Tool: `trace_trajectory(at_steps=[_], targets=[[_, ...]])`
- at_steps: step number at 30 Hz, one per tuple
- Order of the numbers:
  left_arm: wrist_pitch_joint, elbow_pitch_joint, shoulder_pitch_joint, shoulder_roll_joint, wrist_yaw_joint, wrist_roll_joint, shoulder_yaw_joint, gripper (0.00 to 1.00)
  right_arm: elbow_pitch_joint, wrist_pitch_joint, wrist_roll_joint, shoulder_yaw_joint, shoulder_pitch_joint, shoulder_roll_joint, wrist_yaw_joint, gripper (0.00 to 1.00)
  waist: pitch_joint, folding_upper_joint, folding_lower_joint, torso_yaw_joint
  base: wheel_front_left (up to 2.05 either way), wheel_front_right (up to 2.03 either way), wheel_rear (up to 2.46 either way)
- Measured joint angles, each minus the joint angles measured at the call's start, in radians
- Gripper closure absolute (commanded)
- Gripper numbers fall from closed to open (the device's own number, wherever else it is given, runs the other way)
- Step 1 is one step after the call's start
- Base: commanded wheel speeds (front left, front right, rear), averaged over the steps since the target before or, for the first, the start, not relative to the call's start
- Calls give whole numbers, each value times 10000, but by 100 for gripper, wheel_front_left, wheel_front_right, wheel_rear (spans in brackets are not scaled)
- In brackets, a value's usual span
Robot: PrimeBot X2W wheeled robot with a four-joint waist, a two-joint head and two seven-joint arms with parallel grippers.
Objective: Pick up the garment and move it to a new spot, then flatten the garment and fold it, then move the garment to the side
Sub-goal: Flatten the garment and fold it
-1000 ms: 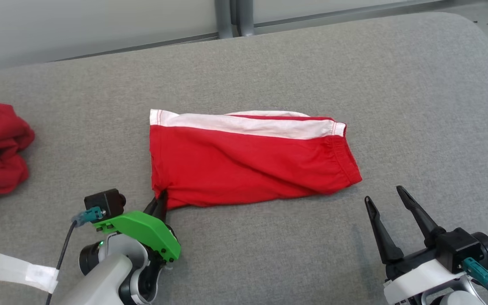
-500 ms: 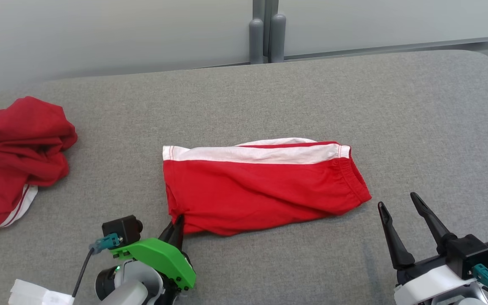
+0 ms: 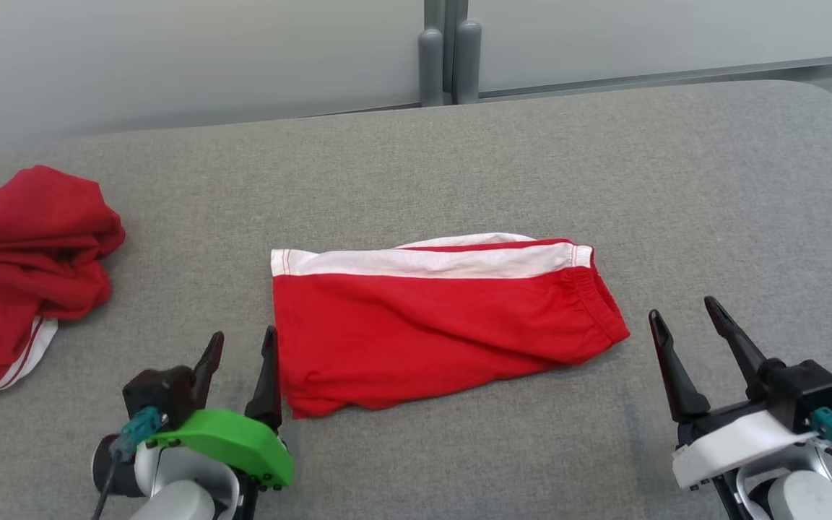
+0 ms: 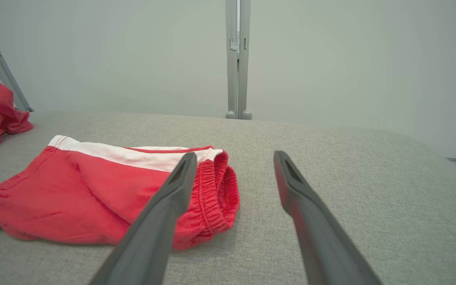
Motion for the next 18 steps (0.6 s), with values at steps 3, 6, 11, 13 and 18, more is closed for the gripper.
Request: trace_trajectory(at_steps=[3,6,11,13,18], targets=[[-8,-784,662,146,123,1250,508,0,261,426,205,-92,-313,-25,0,0,-11,0,0,130,0,0,0],[-8,-1377,1310,171,100,2071,1055,0,642,884,336,-73,-735,-121,0,0,-11,0,0,309,0,0,0],[-8,-1825,2072,58,-477,3064,1801,0,1661,1569,468,-111,-1406,-194,0,0,6,0,0,665,0,0,0],[-8,-1781,2305,-102,-685,3379,2140,0,2063,1722,454,-33,-1633,-293,0,0,16,0,0,843,0,0,0],[-8,-1626,2722,-546,-1356,4067,2836,0,3049,1871,616,44,-1928,-435,0,0,38,0,0,1315,0,0,0]])
